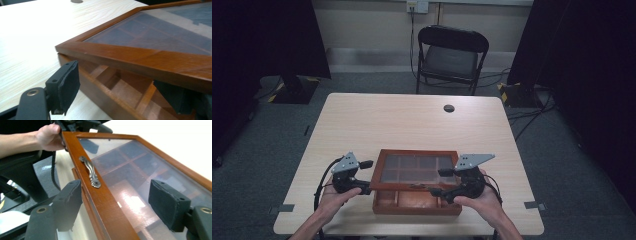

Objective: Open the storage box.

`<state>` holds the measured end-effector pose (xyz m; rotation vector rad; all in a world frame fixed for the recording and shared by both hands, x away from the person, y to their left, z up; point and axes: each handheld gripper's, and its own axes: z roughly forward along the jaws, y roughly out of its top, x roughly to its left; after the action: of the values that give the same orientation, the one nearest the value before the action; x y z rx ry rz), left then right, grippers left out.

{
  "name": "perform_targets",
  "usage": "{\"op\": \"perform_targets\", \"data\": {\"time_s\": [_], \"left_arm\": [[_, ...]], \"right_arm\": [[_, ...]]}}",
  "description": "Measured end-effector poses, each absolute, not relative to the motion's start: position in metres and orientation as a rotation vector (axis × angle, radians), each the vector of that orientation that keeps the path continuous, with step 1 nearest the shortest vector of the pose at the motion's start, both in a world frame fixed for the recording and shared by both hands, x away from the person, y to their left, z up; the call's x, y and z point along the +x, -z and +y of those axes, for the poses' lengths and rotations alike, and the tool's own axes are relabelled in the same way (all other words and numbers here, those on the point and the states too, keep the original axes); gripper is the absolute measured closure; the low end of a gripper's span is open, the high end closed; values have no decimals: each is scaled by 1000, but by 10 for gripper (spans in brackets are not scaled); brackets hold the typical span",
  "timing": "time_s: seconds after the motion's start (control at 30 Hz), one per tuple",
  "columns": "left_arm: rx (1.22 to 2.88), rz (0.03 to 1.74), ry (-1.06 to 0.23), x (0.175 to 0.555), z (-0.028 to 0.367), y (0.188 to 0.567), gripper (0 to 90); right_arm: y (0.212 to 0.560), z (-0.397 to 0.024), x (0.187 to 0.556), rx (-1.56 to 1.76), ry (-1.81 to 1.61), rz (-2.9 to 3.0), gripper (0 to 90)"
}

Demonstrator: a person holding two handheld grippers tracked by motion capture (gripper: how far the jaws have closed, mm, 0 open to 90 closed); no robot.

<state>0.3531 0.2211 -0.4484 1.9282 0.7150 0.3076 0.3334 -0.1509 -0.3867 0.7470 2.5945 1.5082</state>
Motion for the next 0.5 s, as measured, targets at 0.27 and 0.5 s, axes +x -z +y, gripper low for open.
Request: {"op": "perform_targets", "data": {"time_s": [0.27, 0.5], "left_arm": [[1879, 731, -307, 355, 221, 440, 186], [1865, 723, -333, 361, 222, 429, 185]], "right_arm": [[383, -162, 336, 782, -1546, 2521, 255], [383, -165, 337, 781, -1538, 2509, 248]]}}
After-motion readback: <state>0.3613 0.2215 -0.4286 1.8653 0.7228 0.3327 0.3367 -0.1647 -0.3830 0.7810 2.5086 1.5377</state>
